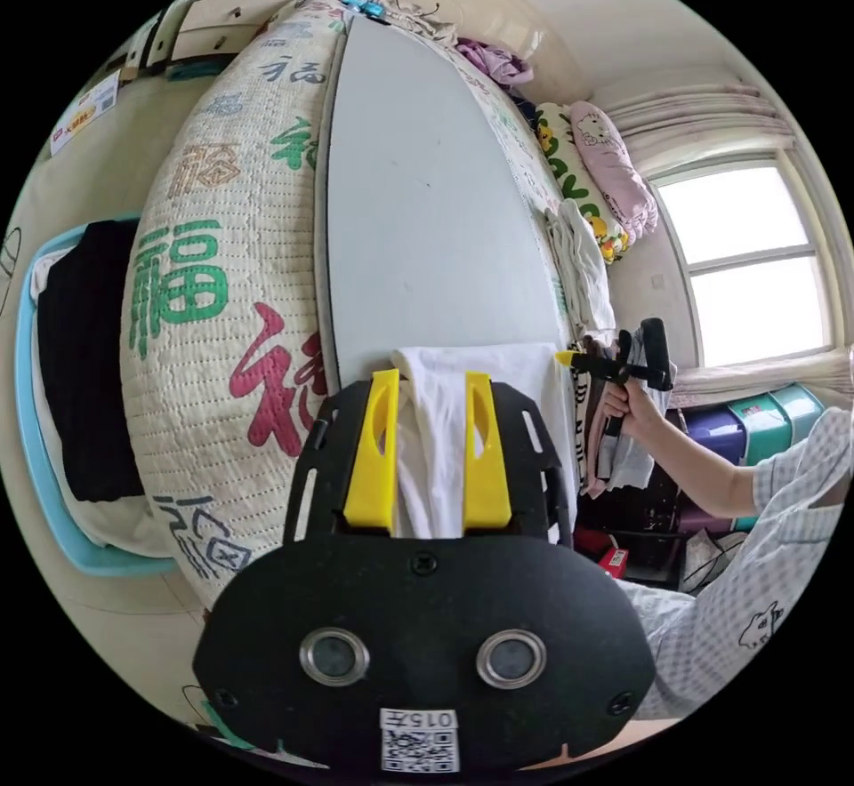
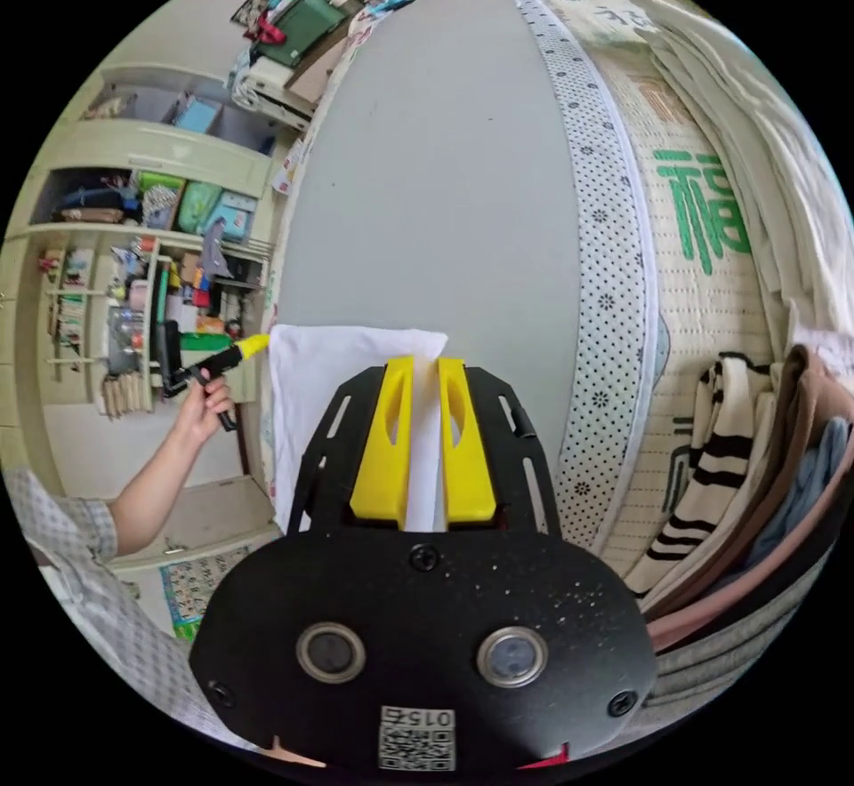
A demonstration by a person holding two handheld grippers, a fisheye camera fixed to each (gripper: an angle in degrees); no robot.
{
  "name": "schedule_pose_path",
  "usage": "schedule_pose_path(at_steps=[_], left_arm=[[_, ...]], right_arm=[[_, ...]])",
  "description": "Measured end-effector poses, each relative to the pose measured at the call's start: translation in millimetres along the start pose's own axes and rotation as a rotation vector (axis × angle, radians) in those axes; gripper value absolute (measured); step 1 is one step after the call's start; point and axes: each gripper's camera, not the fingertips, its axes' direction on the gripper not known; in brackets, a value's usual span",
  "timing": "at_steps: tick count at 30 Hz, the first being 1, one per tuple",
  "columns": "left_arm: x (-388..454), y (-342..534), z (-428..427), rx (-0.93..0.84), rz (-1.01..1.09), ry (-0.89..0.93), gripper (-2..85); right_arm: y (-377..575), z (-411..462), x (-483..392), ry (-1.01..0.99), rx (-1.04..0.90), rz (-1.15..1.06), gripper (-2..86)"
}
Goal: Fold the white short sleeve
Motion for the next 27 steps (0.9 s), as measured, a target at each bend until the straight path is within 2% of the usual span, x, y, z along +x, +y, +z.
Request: schedule_pose_path(at_steps=[5,11,18,21,27], left_arm=[[-14,13,-9,-0.018,0.045,0.078,13.3],[6,18,-4,-0.037,0.119,0.130,12.9],[21,23,-7,-0.066,0.006,0.106,3.8],[50,22,-29,0.009,0.048,0.103,1.9],[152,-9,-97,0.238,0.257,0.166,0.9]], right_arm=[[13,-15,-28,-0.101,-0.046,-0.055,10.6],[20,-21,-80,-0.181,-0.063,-0.075,10.9],[39,-32,-149,-0.156,-0.090,-0.091,4.5],[57,-68,-189,-0.167,-0.017,-0.145,2.7],[86,-196,-249,-0.298,0.293,-0.172,1.6]])
